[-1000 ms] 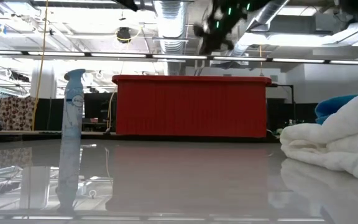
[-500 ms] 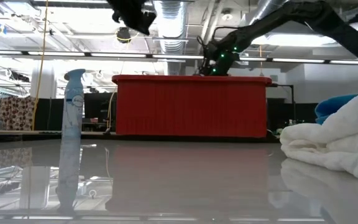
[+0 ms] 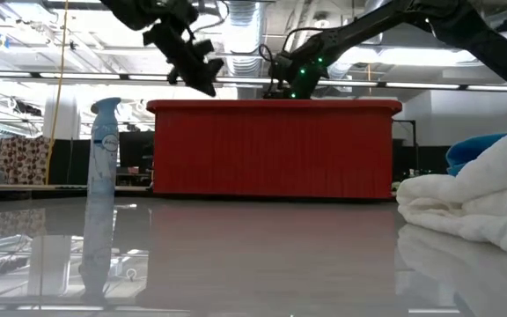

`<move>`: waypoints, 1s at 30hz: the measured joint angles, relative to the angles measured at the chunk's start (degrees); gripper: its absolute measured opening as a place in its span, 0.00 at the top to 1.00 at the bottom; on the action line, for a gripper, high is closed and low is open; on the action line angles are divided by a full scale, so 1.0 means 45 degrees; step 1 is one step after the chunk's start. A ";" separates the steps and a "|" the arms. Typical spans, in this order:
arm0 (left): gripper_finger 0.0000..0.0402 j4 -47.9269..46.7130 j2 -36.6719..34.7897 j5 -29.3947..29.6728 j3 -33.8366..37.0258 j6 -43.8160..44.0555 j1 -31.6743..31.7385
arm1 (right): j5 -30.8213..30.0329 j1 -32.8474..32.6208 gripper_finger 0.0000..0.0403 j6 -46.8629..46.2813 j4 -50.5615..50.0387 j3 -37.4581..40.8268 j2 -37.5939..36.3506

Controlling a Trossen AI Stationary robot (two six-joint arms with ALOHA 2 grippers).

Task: Fold laundry
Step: Remove the dark blue shorts from the red laundry bin

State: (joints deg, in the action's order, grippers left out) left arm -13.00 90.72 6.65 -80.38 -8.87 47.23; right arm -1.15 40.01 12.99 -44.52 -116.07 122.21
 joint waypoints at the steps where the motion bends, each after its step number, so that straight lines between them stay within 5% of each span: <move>1: 1.00 -0.0047 0.0162 -0.0294 0.0000 0.0132 0.0070 | 0.0014 0.0009 0.84 -0.0027 0.0403 0.0000 0.0000; 6: 0.99 -0.0408 0.0992 -0.1385 0.0000 0.0647 0.0231 | 0.0868 0.0345 0.76 -0.1188 0.1623 0.0000 -0.0002; 16: 0.82 -0.1207 0.2511 -0.3835 -0.0058 0.1917 0.0250 | 0.0955 0.0789 0.41 -0.3870 0.3904 0.0019 0.1364; 30: 0.70 -0.1451 0.2769 -0.3768 -0.0024 0.1759 0.0172 | 0.1661 0.0298 0.38 -0.3489 0.4834 -0.0007 0.2556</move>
State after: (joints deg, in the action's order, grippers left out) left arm -19.53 103.18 -10.30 -80.49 -0.95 48.01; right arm 6.33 41.35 -2.71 -22.77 -116.10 133.71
